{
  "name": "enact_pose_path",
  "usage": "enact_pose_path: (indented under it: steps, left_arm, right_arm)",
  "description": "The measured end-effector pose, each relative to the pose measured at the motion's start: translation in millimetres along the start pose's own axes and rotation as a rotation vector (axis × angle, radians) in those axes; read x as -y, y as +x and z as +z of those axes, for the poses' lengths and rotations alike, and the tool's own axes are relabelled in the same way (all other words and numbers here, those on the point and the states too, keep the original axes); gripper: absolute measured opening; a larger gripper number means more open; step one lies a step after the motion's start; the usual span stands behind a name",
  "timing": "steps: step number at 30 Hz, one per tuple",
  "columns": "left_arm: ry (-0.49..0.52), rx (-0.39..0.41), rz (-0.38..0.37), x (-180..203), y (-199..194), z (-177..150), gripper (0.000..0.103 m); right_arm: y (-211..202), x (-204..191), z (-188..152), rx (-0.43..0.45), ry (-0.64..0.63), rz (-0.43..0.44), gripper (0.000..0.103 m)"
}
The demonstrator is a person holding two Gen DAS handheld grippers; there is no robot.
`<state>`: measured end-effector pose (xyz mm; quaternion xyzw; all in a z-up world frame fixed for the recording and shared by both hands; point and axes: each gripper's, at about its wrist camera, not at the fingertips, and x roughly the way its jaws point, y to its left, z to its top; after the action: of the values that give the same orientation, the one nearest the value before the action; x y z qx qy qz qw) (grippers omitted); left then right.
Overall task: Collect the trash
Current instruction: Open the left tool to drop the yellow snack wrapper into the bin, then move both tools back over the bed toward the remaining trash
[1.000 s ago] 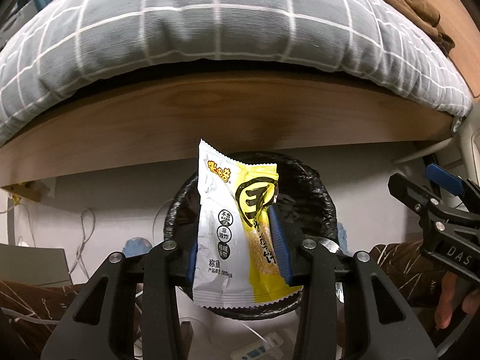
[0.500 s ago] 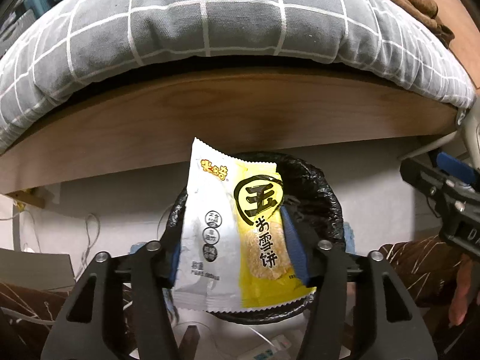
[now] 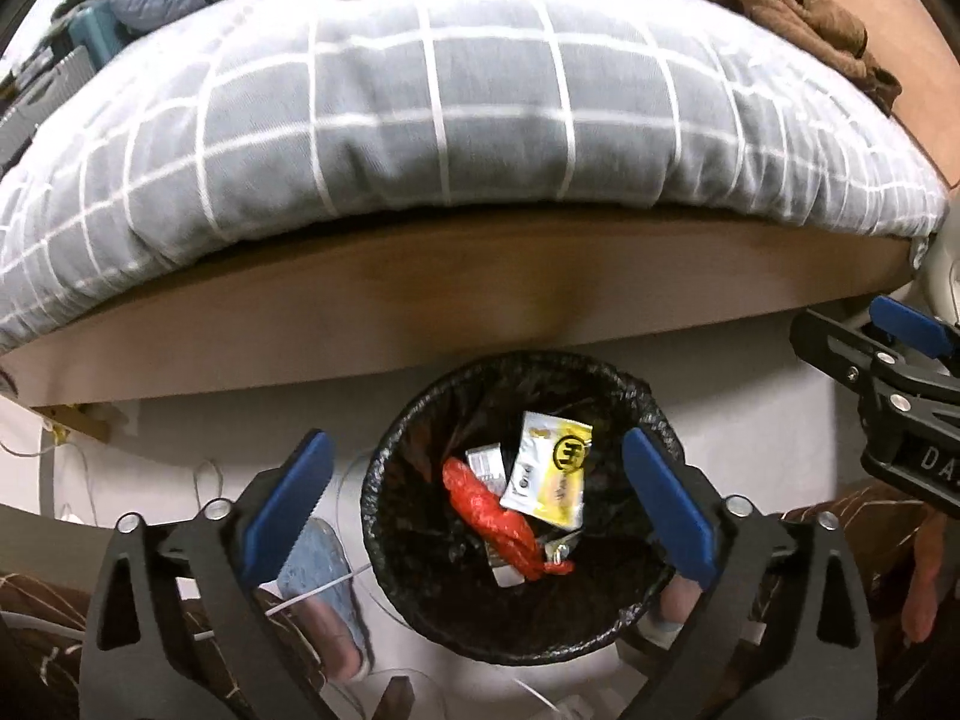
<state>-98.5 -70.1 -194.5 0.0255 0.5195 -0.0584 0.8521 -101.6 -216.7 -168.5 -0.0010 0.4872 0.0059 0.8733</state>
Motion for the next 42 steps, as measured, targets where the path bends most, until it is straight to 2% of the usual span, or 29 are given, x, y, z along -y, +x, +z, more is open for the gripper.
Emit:
enact_pose_path:
  steps: [9,26,42]
  left_arm:
    - [-0.018,0.067,0.004,-8.4,-29.9,12.7,0.097]
    - [-0.083,0.191,0.038,-31.1,-63.0,62.8,0.097]
    - [-0.112,0.259,0.051,-49.2,-78.3,109.9,0.097]
  right_arm:
    - [-26.1,-5.9,18.5,0.086,-0.009,-0.002,0.088]
    - [-56.6,-12.2,69.8,0.236,-0.039,-0.006,0.088]
    - [-56.7,-25.1,123.8,0.288,-0.075,0.002,0.088]
